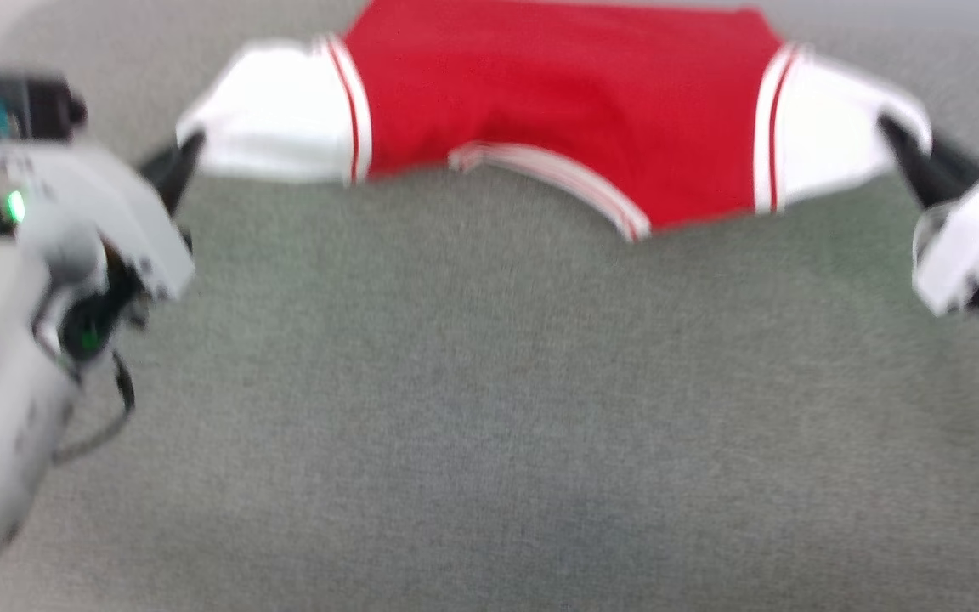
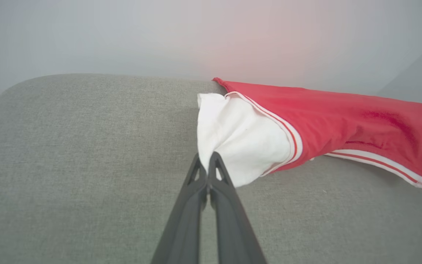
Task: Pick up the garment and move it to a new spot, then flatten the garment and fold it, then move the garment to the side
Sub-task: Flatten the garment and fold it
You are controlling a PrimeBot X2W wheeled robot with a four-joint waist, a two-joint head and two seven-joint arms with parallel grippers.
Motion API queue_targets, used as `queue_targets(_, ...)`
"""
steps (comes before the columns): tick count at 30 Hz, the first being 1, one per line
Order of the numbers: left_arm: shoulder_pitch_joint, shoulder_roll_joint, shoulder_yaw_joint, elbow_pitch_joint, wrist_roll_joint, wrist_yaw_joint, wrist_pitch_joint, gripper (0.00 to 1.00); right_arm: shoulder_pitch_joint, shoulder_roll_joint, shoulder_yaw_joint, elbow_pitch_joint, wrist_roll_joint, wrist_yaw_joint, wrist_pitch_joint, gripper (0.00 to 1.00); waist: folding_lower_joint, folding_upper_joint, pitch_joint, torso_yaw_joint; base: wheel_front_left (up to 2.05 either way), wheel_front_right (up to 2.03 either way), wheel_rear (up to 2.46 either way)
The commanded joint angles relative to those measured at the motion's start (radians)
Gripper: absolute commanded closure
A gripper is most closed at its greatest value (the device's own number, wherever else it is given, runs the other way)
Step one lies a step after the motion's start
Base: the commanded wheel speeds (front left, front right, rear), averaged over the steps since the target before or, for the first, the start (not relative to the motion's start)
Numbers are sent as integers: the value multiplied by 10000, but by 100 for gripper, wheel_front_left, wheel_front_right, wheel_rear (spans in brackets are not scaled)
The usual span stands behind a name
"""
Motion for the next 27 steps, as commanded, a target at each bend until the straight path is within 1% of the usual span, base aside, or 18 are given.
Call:
queue_targets(1, 662, 237, -11, -367, -147, 150, -72, 100, 729, -196, -156, -501, 162, -3, 256, 100, 0, 0, -1632, -349, 0, 0, 0)
queue_targets(3, 1522, 526, -3, -1019, -329, 419, -143, 100, 1707, -368, -323, -1159, 259, -3, 700, 100, 0, 0, -1988, -406, 0, 0, 0)
queue_targets(6, 2803, 1051, 46, -2341, -607, 1034, -304, 100, 3074, -510, -723, -2123, 441, -3, 1369, 100, 0, 0, -2426, -493, 0, 0, 0)
queue_targets(13, 5806, 2486, 193, -5940, -1298, 3171, -621, 100, 5941, -470, -1813, -4026, 520, -3, 2749, 100, 0, 0, -2959, -616, 0, 0, 0)
queue_targets(15, 6572, 2862, 211, -6795, -1469, 3741, -720, 100, 6629, -410, -2106, -4470, 560, -3, 3181, 100, 0, 0, -3004, -631, 0, 0, 0)
queue_targets(18, 7629, 3293, 313, -7900, -1894, 4484, -957, 100, 7560, -339, -2371, -5147, 583, -1, 3906, 100, 0, 0, -3029, -681, 0, 0, 0)
queue_targets(20, 8259, 3497, 403, -8496, -2144, 4909, -1179, 100, 8117, -312, -2541, -5523, 623, -3, 4366, 100, 0, 0, -3013, -703, 0, 0, 0)
queue_targets(22, 8888, 3623, 435, -9032, -2445, 5214, -1361, 100, 8613, -246, -2671, -5900, 705, -1, 4831, 100, 0, 0, -2988, -728, 0, 0, 0)
queue_targets(27, 10047, 3873, 511, -9909, -2957, 5847, -1766, 100, 9553, -131, -3152, -6520, 711, -3, 5668, 100, 0, 0, -2897, -742, 0, 0, 0)
